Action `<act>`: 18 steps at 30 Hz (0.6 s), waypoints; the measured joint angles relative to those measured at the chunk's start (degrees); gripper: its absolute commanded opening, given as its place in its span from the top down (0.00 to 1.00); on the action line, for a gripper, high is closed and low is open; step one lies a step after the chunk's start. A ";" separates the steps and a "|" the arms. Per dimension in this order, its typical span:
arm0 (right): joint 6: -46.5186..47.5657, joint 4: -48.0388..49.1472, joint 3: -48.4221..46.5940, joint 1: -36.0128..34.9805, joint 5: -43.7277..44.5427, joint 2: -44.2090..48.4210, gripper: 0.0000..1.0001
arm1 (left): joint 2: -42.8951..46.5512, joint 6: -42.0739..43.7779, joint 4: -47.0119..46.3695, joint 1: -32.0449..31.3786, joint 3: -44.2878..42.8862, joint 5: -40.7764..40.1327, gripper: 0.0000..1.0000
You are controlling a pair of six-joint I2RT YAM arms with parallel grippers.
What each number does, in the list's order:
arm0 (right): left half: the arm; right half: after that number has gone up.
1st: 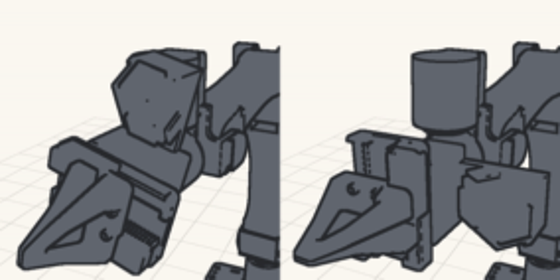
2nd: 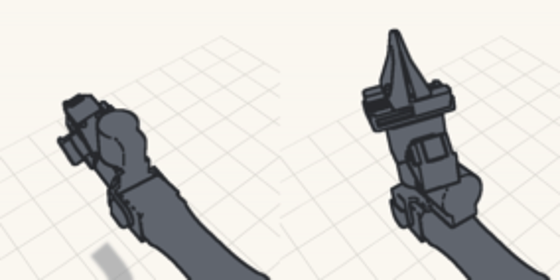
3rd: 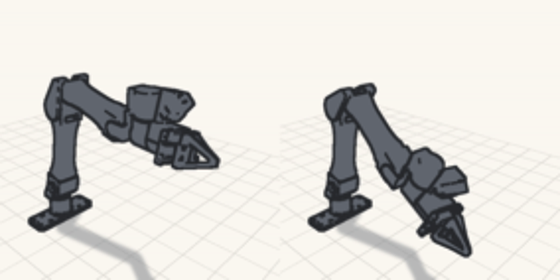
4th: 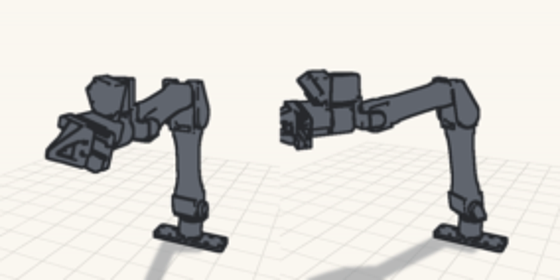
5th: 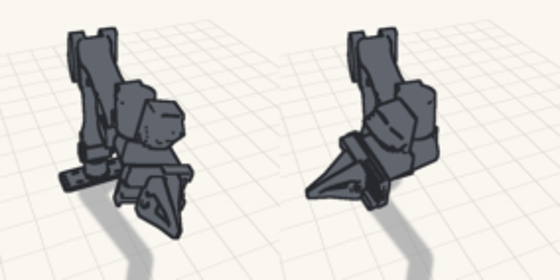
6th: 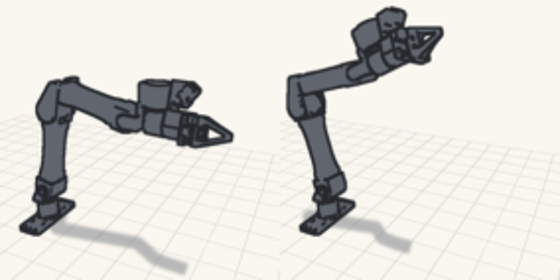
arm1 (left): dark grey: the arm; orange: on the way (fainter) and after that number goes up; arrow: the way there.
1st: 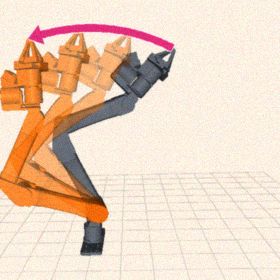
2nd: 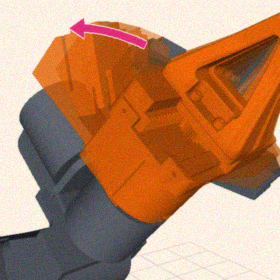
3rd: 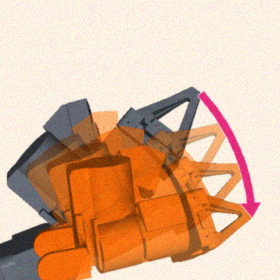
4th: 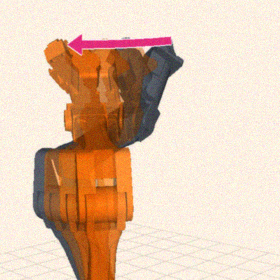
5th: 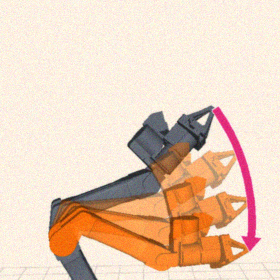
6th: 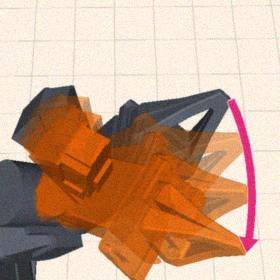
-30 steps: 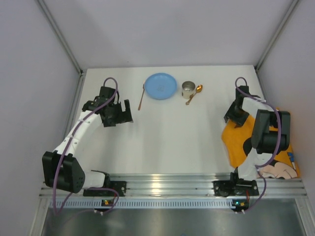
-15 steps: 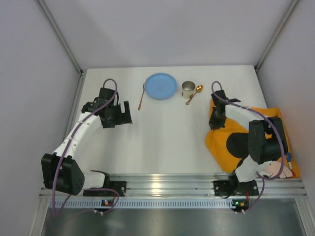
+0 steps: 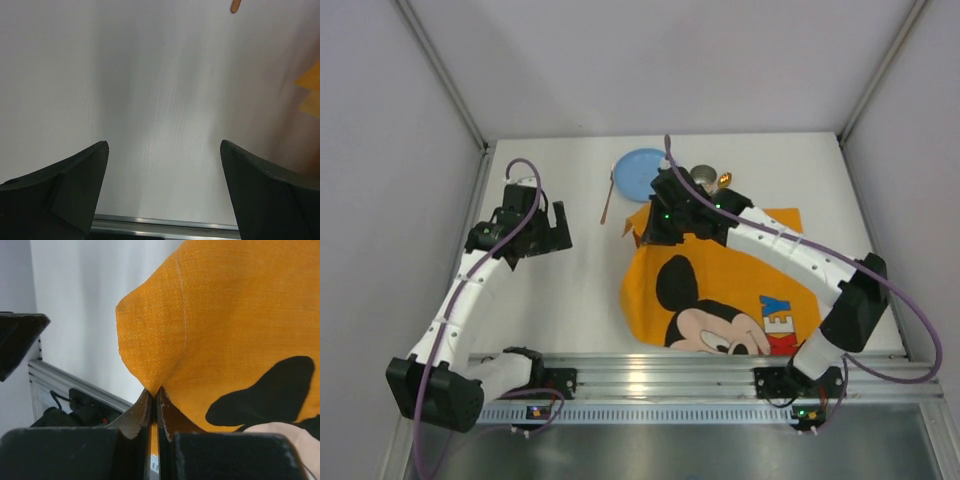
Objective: Set the dinner table for one person
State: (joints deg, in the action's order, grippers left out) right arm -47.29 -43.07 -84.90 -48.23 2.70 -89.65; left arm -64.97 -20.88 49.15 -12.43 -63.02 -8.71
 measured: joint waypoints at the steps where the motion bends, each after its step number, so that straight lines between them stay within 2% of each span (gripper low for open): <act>1: -0.42 0.22 -1.97 -1.25 -0.31 -1.51 1.00 | 0.46 0.00 0.22 0.00 0.04 -0.44 0.01; 11: -2.29 -0.48 -20.09 -8.15 -4.50 -22.16 0.98 | 5.44 -0.02 3.98 0.00 1.03 -3.63 0.01; 12: -2.43 -0.55 -21.42 -8.33 -4.92 -23.67 0.90 | 6.08 -0.02 4.46 0.00 1.03 -4.09 0.01; 13: -2.64 -0.48 -22.51 -8.41 -5.40 -24.90 0.75 | 6.58 -0.02 4.92 0.00 1.03 -4.42 0.01; 15: -3.48 -0.61 -24.83 -8.39 -6.67 -27.17 0.01 | 7.54 -0.04 5.64 0.00 1.03 -5.11 0.01; 18: -3.08 -0.13 -27.87 -8.39 -9.14 -29.16 0.00 | 8.24 -0.11 6.51 0.00 1.03 -6.14 0.01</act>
State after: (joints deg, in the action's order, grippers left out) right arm -50.37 -43.20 -112.77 -56.62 -6.44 -118.80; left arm -56.73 -20.99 55.66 -12.43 -62.00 -14.85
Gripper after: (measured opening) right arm 0.977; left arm 0.986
